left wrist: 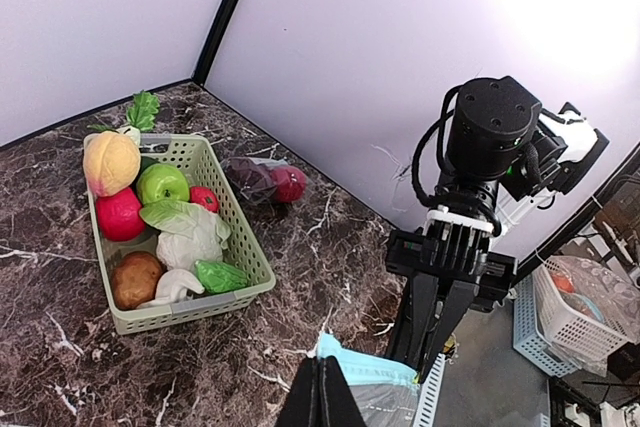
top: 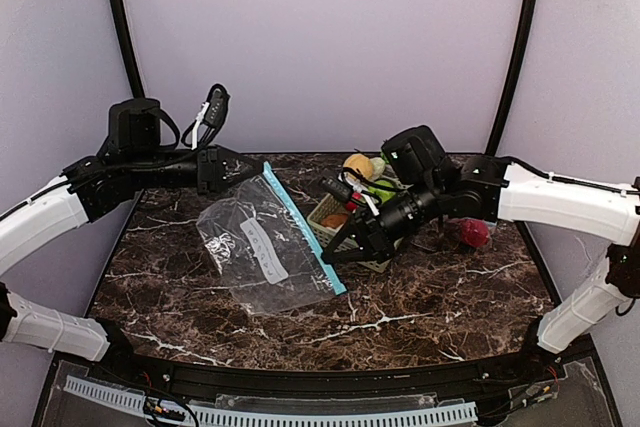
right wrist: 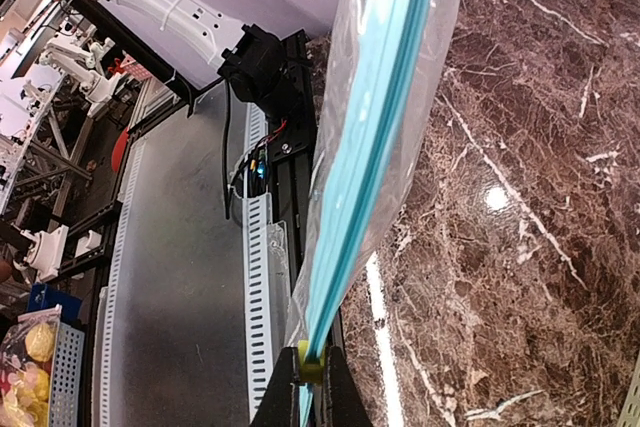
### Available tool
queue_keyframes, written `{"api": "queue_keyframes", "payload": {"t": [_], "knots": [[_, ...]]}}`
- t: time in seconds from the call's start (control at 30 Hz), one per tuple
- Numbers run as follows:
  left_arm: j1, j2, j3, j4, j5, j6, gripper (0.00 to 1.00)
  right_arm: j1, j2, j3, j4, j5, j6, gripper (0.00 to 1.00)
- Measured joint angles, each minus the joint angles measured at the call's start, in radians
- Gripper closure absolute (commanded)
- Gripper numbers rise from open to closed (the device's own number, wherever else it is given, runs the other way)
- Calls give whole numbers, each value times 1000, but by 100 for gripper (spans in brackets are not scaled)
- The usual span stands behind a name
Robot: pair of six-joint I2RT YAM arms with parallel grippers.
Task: Place the food in the zip-top bag and seal the zipper
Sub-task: Unzip the zipper from the zipper food storage bag.
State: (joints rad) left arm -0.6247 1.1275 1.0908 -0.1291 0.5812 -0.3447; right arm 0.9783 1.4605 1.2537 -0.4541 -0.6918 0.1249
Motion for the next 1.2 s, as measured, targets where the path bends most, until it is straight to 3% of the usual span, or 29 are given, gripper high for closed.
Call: {"api": "queue_keyframes", "payload": {"t": [0.57, 0.6, 0.7, 0.8, 0.87, 1.03, 1.2], "knots": [[51, -48, 0, -24, -32, 11, 99, 24, 1, -50, -3, -15, 38, 100], [52, -48, 0, -26, -32, 14, 99, 24, 1, -50, -2, -13, 41, 93], [57, -48, 0, -31, -14, 45, 99, 26, -3, -50, -2, 9, 55, 57], [66, -34, 3, -39, 47, 105, 99, 35, -47, -59, 2, 71, 68, 38], [69, -11, 13, -53, 128, 149, 99, 37, -98, -63, 14, 130, 83, 34], [67, 58, 19, -80, 263, 208, 99, 39, -220, -63, 100, 283, 114, 37], [64, 62, 19, -95, 348, 264, 99, 39, -183, -42, 161, 356, 131, 41]]}}
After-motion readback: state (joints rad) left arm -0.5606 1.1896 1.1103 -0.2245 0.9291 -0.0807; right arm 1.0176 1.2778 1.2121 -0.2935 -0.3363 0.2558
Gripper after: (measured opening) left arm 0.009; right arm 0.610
